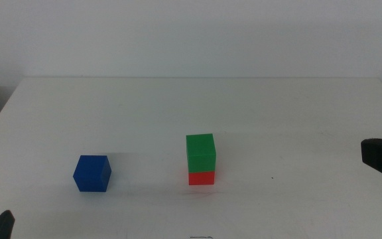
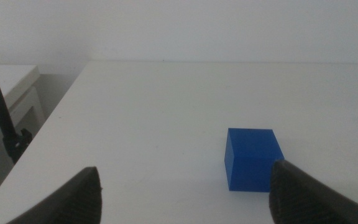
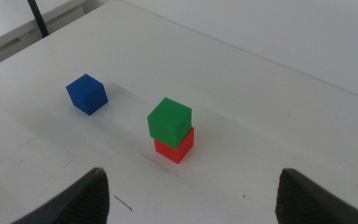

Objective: Stack red cubes first, then green, then blue cubes in a specific spot.

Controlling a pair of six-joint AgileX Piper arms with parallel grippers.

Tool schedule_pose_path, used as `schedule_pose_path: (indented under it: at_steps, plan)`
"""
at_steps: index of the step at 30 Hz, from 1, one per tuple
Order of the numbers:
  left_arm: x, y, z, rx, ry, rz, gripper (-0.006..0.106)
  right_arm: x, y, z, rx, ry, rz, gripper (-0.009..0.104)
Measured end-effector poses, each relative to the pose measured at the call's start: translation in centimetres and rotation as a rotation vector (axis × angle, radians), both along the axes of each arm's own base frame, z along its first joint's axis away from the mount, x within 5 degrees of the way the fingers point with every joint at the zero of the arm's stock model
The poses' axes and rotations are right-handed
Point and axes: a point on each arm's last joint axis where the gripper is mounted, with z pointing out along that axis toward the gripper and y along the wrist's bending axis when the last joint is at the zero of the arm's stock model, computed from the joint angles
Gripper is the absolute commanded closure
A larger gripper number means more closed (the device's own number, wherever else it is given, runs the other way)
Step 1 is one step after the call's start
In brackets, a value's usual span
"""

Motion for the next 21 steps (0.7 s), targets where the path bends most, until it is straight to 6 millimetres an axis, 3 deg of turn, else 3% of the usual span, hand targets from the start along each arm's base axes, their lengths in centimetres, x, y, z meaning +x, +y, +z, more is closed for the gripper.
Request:
schedule_pose_path:
  at_steps: [9, 16, 21]
  plan:
    - [0.3, 0.0, 0.3, 0.001, 0.095, -0.002, 0.011, 0.0, 0.0, 0.0, 0.0, 0.0, 0.0, 0.02]
    - [3.7, -0.2, 7.7, 0.003, 0.331, -0.021, 0.011, 0.0, 0.0, 0.0, 0.0, 0.0, 0.0, 0.02]
    - [6.4, -0.4, 11.5, 0.002, 0.585, -0.037, 0.011, 0.0, 0.0, 0.0, -0.001, 0.0, 0.0, 0.02]
